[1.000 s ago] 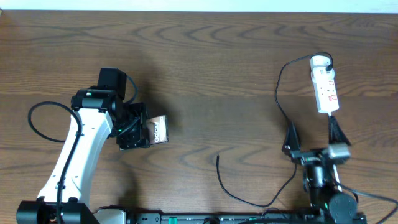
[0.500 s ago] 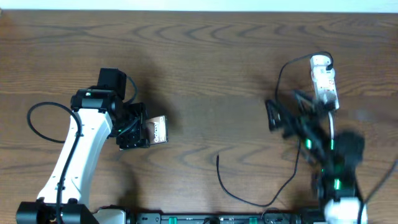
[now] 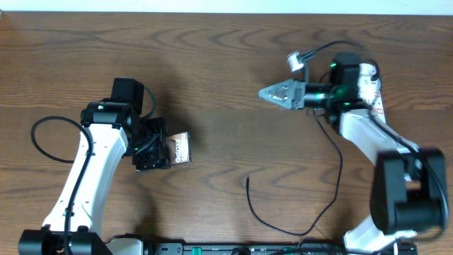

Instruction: Plug charger to phone and switch on socket

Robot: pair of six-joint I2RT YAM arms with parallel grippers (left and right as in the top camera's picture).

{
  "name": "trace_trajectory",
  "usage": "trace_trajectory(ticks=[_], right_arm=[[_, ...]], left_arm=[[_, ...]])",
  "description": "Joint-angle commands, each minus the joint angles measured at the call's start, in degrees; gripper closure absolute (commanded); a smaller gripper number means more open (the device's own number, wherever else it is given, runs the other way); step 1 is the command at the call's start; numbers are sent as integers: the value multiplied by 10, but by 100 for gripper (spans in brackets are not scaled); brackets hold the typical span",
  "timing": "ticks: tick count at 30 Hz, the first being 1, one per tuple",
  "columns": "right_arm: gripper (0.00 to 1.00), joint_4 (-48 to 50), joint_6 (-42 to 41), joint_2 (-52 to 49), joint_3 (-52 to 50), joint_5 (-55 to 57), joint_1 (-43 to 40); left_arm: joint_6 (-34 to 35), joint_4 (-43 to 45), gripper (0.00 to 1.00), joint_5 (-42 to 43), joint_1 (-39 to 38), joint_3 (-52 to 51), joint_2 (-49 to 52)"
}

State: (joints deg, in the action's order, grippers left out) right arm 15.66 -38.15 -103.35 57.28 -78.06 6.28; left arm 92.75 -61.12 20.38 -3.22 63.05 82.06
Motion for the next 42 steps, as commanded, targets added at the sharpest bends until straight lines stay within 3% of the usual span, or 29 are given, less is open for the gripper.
trace_trajectory(ticks=[1, 17, 30, 42], right_arm=[[8, 2, -58, -36, 10, -33, 41], [12, 2, -72, -45, 10, 134, 236], [11, 2, -77, -45, 10, 222, 317], [12, 17, -77, -45, 10, 242, 338]], left_arm=[[-5, -3, 93, -6, -1, 9, -8], [-2, -3, 93, -95, -1, 9, -8], [2, -2, 93, -134, -19, 9, -8], [63, 3, 93, -135, -57, 9, -8]])
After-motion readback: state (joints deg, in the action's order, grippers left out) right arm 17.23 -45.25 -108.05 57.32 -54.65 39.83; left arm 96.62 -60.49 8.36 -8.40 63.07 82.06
